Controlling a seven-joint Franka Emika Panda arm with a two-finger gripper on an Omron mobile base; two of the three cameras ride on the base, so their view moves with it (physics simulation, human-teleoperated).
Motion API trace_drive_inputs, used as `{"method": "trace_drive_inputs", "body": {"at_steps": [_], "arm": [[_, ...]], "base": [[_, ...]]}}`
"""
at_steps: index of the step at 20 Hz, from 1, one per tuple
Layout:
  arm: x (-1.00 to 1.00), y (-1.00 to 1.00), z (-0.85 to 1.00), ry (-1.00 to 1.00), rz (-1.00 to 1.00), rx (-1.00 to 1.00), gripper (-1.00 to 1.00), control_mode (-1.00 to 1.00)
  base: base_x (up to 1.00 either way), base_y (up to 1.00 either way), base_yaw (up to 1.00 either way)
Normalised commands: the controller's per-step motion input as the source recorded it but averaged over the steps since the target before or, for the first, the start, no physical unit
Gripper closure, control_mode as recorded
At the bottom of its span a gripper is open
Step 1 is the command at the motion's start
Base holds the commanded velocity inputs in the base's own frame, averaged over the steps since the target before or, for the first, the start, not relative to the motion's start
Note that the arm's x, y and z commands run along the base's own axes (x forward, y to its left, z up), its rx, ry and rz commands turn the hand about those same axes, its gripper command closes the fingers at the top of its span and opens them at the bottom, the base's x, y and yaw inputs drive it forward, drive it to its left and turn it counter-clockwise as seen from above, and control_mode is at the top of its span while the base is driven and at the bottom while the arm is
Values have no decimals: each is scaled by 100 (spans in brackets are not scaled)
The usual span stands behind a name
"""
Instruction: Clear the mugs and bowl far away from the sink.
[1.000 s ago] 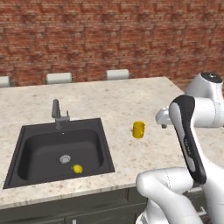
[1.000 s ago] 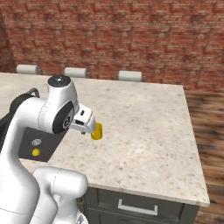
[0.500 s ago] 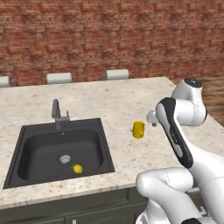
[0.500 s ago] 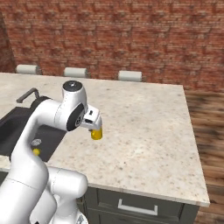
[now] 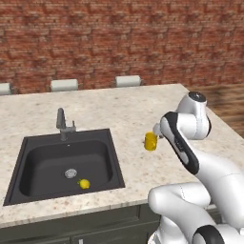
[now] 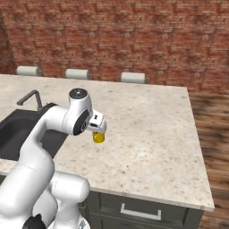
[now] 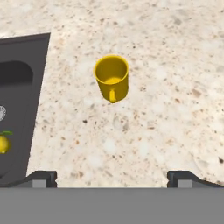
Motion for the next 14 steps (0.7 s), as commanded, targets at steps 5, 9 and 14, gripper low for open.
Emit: {"method": "trace_drive_inputs", "body": {"at_steps": [5,9,14], "arm": [[33,10,-37,9,0,-3,-100,-100],[25,0,-23,12,0,0,-100,-100],[10,0,-12,3,0,0,-100,-100]], "base": [[0,0,0],[0,0,0],[0,0,0]]}}
